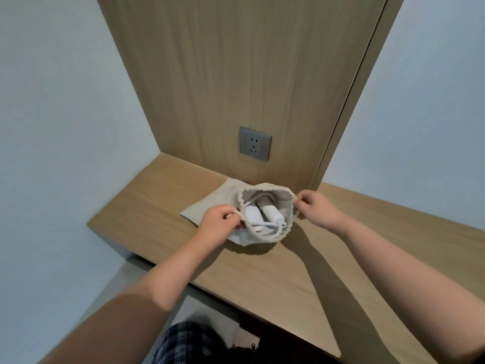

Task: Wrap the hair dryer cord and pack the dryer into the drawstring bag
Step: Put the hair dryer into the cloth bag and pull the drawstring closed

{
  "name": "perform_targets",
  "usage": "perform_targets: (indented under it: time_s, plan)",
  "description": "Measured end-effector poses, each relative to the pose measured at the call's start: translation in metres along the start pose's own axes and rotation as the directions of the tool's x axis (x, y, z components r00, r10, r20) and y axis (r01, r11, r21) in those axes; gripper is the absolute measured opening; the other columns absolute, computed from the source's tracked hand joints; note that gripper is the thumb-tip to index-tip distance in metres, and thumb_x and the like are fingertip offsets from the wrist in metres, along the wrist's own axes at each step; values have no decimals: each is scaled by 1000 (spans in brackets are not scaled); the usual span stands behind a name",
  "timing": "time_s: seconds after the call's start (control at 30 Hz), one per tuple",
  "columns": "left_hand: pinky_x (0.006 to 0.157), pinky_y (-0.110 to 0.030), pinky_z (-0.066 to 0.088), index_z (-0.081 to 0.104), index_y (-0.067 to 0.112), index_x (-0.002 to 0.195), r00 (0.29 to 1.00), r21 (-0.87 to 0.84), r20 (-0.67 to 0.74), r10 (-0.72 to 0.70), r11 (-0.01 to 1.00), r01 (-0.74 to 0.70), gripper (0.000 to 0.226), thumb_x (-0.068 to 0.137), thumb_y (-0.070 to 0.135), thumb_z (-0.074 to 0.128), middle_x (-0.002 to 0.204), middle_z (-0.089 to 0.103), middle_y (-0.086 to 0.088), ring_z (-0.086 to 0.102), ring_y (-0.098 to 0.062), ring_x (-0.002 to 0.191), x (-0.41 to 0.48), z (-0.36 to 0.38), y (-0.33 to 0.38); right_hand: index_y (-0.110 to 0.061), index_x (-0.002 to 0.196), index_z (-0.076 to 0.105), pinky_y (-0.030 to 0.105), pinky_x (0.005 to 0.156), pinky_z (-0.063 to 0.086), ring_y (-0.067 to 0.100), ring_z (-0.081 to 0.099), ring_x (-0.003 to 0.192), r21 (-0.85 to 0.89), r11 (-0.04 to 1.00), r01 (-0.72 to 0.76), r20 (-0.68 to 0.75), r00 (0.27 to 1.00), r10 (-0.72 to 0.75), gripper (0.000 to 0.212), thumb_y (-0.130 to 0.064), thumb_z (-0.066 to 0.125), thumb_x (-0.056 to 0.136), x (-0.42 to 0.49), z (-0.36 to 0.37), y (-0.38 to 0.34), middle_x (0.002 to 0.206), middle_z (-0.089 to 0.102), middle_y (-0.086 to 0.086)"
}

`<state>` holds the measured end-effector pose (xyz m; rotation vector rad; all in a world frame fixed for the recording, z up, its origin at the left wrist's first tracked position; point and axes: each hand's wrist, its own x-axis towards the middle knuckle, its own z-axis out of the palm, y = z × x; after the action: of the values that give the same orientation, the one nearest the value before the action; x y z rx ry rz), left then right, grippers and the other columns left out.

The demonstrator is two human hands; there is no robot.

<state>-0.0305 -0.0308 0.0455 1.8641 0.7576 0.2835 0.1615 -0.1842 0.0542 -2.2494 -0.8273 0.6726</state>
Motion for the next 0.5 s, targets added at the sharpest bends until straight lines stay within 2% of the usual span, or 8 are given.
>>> perform_targets:
  time_s: [0.07,0.17,0.23,0.3,0.37,0.43,0.5]
  plan:
    - [69,-31,49,66,15,58,999,-178,-52,-4,984,-6,36,86,-1,52,63,64,-3,57,-16,65,7,-9,22,-8,82,57,35,68,54,19,61,66,156,988,-3,-47,999,11,24,-20,42,96,-1,-16,-19,73,62,6]
    - [62,-30,43,64,20,49,992,-404,-123,32,912,-79,46,87,0,46,60,59,-4,52,-20,64,16,-23,65,-7,79,55,48,75,56,26,59,69,322,946,33,-155,988,18,25,-18,35,91,-1,-45,-49,75,59,14]
    - [63,-28,45,64,20,44,988,-506,-137,74,852,-134,53,87,-2,42,56,61,-1,55,-19,63,23,-31,92,-8,78,53,48,72,56,26,55,69,342,938,61,-188,982,5,24,-16,34,90,-4,-65,-67,75,55,15]
    - [66,-29,44,63,18,44,984,-564,-161,74,811,-153,53,88,-2,42,53,60,2,57,-15,60,29,-37,110,-8,74,50,38,59,54,24,51,62,362,928,90,-205,979,-14,24,-11,33,91,-8,-80,-81,69,53,12]
    - [69,-32,45,58,16,50,981,-645,-193,30,749,-149,45,89,-1,45,56,56,-2,56,-16,60,37,-40,119,-7,72,49,32,54,48,22,48,57,380,917,119,-242,970,-26,25,-9,34,92,-10,-95,-87,66,50,10]
    - [67,-32,47,51,10,57,979,-678,-205,8,720,-148,35,90,0,46,55,54,-4,56,-14,55,45,-43,122,-7,71,50,33,57,46,22,46,55,369,918,149,-290,956,-39,25,-8,39,93,-10,-108,-84,64,47,9]
    - [63,-30,49,50,7,58,982,-666,-190,-9,736,-122,34,91,1,46,50,54,-4,55,-13,49,50,-43,122,-8,67,55,36,63,46,23,49,53,284,944,166,-338,939,-63,27,-9,48,93,-10,-118,-75,60,51,8]
